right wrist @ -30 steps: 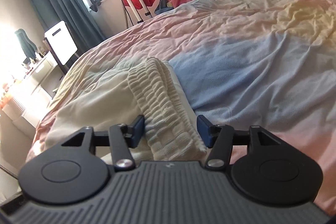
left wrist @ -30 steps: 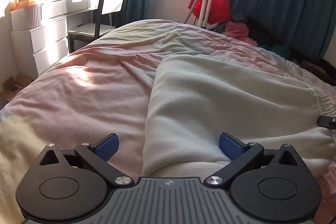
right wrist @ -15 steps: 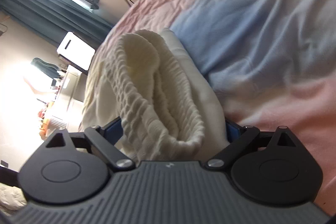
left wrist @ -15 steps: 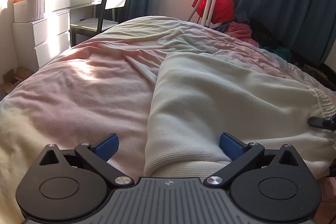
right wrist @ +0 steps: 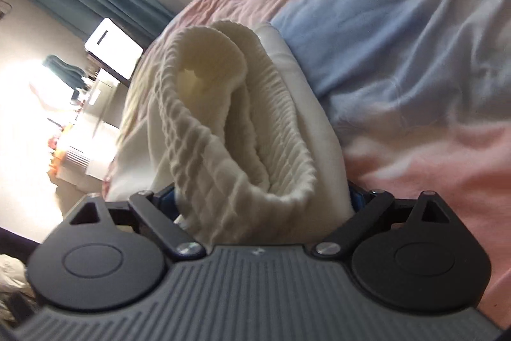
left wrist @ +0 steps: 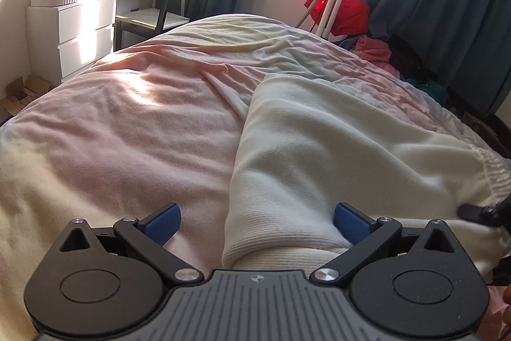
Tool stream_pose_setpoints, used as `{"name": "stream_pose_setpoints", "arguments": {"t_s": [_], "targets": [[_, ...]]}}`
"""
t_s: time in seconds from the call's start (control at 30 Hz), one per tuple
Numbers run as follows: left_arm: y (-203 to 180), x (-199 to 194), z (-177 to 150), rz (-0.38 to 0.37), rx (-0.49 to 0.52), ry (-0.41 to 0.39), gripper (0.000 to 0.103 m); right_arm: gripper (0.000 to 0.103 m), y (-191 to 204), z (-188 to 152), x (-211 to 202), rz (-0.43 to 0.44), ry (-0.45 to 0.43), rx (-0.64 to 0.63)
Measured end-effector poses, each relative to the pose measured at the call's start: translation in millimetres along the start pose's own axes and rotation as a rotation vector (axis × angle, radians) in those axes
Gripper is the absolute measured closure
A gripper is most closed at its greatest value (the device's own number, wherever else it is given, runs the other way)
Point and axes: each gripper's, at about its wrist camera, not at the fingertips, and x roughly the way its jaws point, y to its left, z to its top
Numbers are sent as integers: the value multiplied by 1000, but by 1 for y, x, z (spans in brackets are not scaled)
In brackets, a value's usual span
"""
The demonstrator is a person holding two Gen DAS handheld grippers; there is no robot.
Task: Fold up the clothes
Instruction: 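Grasp the pants fabric with the left gripper while the right gripper holds the cuffs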
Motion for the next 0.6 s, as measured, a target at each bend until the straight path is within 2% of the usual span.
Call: {"name": "stream_pose_setpoints", "arguments": {"t_s": [0.03, 0.07, 0.1, 0.17, 0.23, 0.3, 0.37, 0.47, 0.57, 0.6], "targets": [[2, -2, 1, -12, -16, -6, 0, 13, 1, 0, 0, -8, -5, -3], [5, -6, 3, -26, -37, -24, 0, 22, 2, 0, -4, -7, -13, -3], [7, -11, 4, -41, -57, -42, 0, 26, 4, 0, -8, -7, -20, -4], [13, -17, 9, -82, -104, -69, 0, 42, 6, 1, -16, -6, -34, -4], [21, -18, 17, -132, -160, -75, 0, 49, 9, 2, -24, -4, -49, -5], [26, -10, 26, -157, -188, -51, 0, 53, 12, 2, -33, 6, -75, -6], [32, 4, 33, -173, -212, 5, 0, 55, 13, 4, -41, 42, -106, 3], [41, 32, 35, -254, -276, 136, 2, 55, 13, 7, -41, 58, -120, 10], [43, 39, 33, -307, -312, 144, 6, 55, 14, 7, -38, 50, -118, 12], [43, 41, 33, -322, -317, 144, 13, 55, 14, 8, -37, 48, -117, 13]]}}
